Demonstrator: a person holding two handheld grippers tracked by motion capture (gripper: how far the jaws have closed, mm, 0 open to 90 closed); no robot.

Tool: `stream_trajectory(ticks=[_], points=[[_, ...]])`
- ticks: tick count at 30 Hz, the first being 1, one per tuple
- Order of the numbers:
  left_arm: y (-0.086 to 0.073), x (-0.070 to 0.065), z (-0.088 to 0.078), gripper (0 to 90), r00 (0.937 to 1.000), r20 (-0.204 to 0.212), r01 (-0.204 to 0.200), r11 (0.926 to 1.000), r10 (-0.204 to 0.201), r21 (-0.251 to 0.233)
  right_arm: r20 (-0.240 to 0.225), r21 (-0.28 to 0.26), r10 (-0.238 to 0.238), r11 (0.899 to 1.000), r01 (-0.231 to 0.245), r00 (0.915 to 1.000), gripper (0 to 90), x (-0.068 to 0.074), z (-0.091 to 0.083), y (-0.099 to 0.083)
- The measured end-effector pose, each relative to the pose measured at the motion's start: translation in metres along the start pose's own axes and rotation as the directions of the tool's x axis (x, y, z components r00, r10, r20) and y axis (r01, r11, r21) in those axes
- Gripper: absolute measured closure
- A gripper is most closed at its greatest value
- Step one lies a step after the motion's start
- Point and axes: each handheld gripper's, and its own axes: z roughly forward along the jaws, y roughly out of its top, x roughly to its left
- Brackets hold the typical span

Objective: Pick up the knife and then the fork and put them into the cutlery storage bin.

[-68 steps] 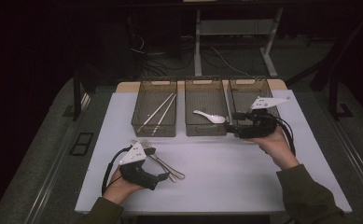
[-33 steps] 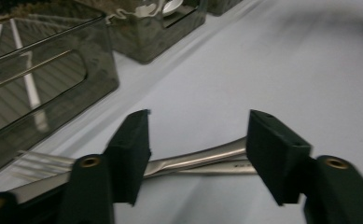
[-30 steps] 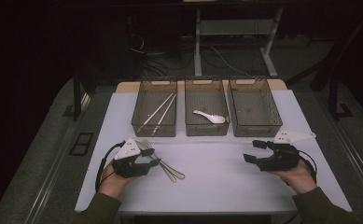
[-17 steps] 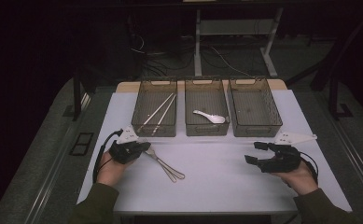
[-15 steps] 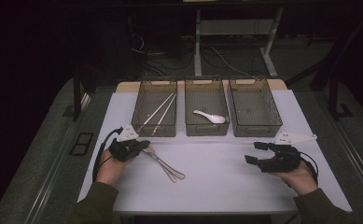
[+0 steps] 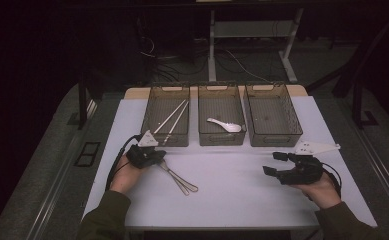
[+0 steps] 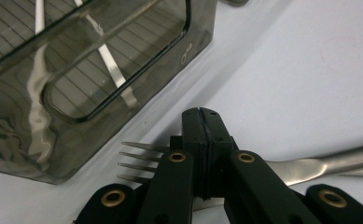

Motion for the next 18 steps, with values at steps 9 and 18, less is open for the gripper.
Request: stream_trajectory(ticks=[9,18], points=[[-0.0016,-0.0012,0.0005,88.8,0.9997,0.023,0.002,0.9998,-0.003,0.02,0.001,0.001,0.001,1.0,-0.001,1.0,29.4,-0.0002,-0.0003,0.0],[-0.005,-0.0073,-0.0016,88.9,0.999,0.044,-0.013,0.9987,0.011,0.05,0.006,-0.002,0.004,1.0,-0.004,1.0,29.5,-0.0007,-0.0016,0.0001]])
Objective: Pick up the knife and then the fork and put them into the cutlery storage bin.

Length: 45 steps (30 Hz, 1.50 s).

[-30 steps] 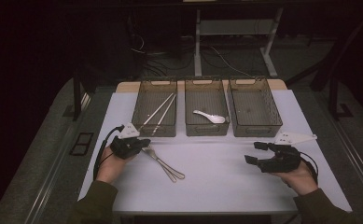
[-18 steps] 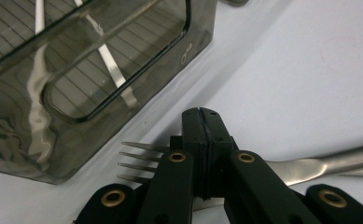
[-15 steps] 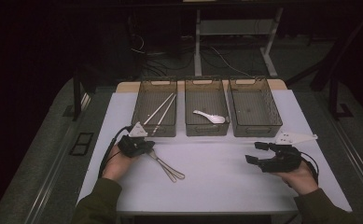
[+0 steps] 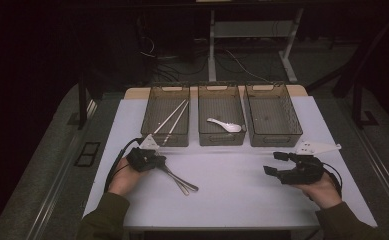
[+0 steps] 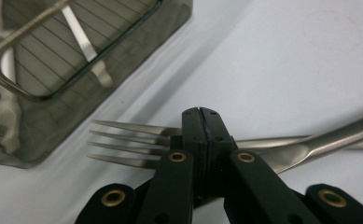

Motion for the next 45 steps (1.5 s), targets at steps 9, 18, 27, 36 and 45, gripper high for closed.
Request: stream_trajectory(ticks=[9,18,27,36,45], points=[[-0.01,-0.007,-0.009,88.8,0.9999,0.011,0.002,0.9999,-0.002,0.014,0.007,-0.002,0.0,1.0,0.0,1.0,29.5,0.0,-0.001,0.0],[-0.017,-0.014,-0.013,88.8,0.9996,0.028,0.002,1.0,-0.002,0.007,0.01,-0.006,0.002,1.0,-0.002,0.9999,29.6,-0.001,-0.003,0.001],[-0.015,-0.015,-0.021,88.7,0.9995,0.032,0.008,0.9991,-0.007,-0.042,0.008,-0.007,-0.001,1.0,0.001,1.0,29.5,0.0,-0.003,0.001],[-0.006,-0.023,-0.036,71.4,0.9925,0.112,-0.036,0.9911,0.05,-0.128,0.01,-0.009,0.0,1.0,0.0,0.9999,29.6,-0.001,-0.003,0.001],[-0.003,-0.032,-0.024,64.7,0.9706,0.208,-0.108,0.9913,0.122,-0.075,0.01,-0.008,0.005,1.0,-0.005,0.9999,29.6,-0.002,-0.003,0.001]])
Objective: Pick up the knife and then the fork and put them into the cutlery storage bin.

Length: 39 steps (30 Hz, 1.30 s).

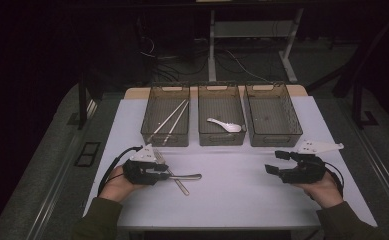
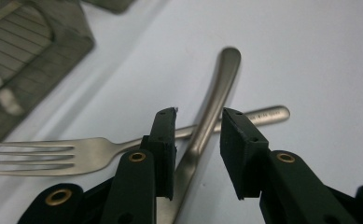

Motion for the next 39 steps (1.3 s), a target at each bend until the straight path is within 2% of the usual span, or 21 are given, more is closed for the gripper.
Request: stream_trajectory(ticks=[2,7,13,14,15,25,29,32,35,39], points=[[0.0,-0.001,0.005,64.6,0.9996,0.02,-0.018,0.9994,0.017,0.03,0.0,0.001,0.0,1.0,0.0,1.0,29.6,0.0,0.0,0.0],[-0.001,-0.001,0.009,64.9,0.9991,0.007,-0.043,0.9957,0.042,0.082,0.001,-0.002,-0.001,1.0,0.001,1.0,29.6,-0.001,0.0,0.0],[-0.003,-0.001,0.011,64.7,0.9979,-0.004,-0.064,0.9918,0.065,0.11,0.002,-0.005,-0.005,1.0,0.005,1.0,29.6,-0.001,0.0,0.0],[-0.003,-0.002,0.013,64.8,0.9983,-0.002,-0.058,0.9925,0.059,0.107,0.002,-0.005,-0.006,1.0,0.006,1.0,29.6,-0.001,0.0,0.0],[-0.003,-0.002,0.014,64.6,0.9972,0.0,-0.074,0.9903,0.075,0.118,0.002,-0.002,-0.002,1.0,0.002,1.0,29.6,-0.001,0.0,0.0],[-0.003,-0.003,0.015,70.3,0.9958,0.021,-0.092,0.9879,0.09,0.125,0.0,-0.001,-0.004,1.0,0.004,1.0,29.7,-0.001,0.0,0.0],[-0.003,-0.003,0.015,76.6,0.9956,0.029,-0.092,0.9879,0.089,0.125,0.001,0.001,-0.003,1.0,0.003,1.0,29.7,-0.001,0.0,0.0],[-0.003,-0.003,0.015,78.3,0.9953,0.027,-0.096,0.9869,0.093,0.129,0.001,0.001,-0.004,1.0,0.004,1.0,29.7,-0.001,0.0,0.0],[-0.003,-0.003,0.015,78.8,0.9964,0.026,-0.083,0.9884,0.081,0.127,0.0,0.0,-0.003,1.0,0.003,1.0,29.7,-0.001,0.0,0.0],[-0.002,-0.005,0.015,79.2,0.9956,0.013,-0.093,0.9875,0.092,0.127,0.001,-0.001,-0.003,1.0,0.003,1.0,29.7,-0.001,0.0,0.0]])
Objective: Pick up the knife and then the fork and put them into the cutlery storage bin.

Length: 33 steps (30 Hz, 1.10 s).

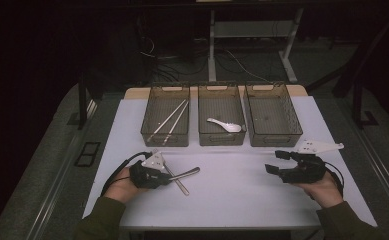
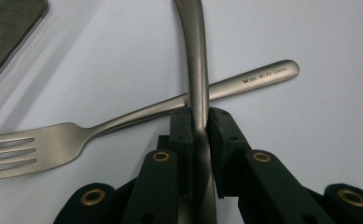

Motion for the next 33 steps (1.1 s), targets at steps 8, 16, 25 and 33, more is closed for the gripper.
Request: stream_trajectory(ticks=[8,16,25,33], points=[[0.002,-0.001,-0.001,79.3,0.9996,-0.026,-0.006,0.9999,0.006,0.01,0.002,-0.003,0.001,1.0,-0.001,1.0,29.7,-0.001,-0.001,0.0],[0.003,-0.001,-0.01,79.4,0.9984,-0.055,0.01,0.9994,-0.012,-0.033,0.001,-0.004,0.002,1.0,-0.002,1.0,29.7,-0.001,-0.001,0.0],[0.019,-0.008,-0.023,79.4,0.9959,-0.081,0.028,0.9895,-0.04,-0.142,-0.01,-0.011,0.01,1.0,-0.011,0.9999,29.7,-0.001,-0.001,0.001],[0.04,-0.016,-0.025,79.4,0.9945,-0.098,0.018,0.9812,-0.037,-0.192,-0.05,-0.014,0.037,0.999,-0.037,0.9981,29.2,0.003,0.001,0.003]])
